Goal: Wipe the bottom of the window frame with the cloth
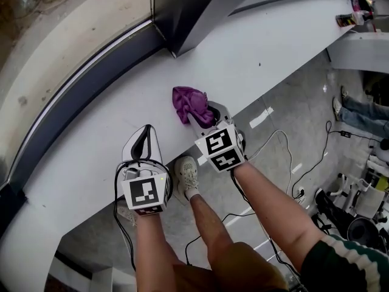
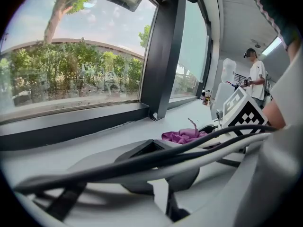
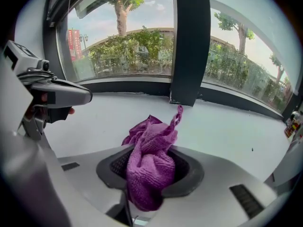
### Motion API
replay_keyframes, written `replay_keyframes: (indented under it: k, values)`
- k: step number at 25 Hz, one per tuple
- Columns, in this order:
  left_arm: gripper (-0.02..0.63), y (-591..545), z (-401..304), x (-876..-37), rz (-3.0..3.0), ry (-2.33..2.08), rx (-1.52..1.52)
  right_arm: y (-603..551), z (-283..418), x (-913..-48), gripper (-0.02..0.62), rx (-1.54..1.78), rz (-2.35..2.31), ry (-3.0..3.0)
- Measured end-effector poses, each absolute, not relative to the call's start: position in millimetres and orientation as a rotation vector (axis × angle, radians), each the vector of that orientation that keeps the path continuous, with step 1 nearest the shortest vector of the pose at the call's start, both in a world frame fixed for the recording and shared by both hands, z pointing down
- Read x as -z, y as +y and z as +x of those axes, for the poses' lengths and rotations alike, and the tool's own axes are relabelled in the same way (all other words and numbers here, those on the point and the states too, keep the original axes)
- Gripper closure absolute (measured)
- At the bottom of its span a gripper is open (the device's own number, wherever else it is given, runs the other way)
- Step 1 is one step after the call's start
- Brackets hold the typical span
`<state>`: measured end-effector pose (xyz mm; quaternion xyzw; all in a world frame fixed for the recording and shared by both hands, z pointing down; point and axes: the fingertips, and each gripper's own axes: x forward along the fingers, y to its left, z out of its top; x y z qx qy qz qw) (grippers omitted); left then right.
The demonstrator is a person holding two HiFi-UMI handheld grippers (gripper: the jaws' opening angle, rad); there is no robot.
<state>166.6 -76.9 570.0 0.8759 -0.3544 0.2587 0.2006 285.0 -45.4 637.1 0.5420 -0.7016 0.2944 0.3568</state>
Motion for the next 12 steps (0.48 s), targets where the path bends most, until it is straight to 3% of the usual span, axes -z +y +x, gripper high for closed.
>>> replay_keyframes:
  k: [12]
  values:
    - [0.601, -72, 121, -561, 2.424, -1.069, -0.668, -44, 258, -634, 0.442, -0.696, 1.367, -1.763]
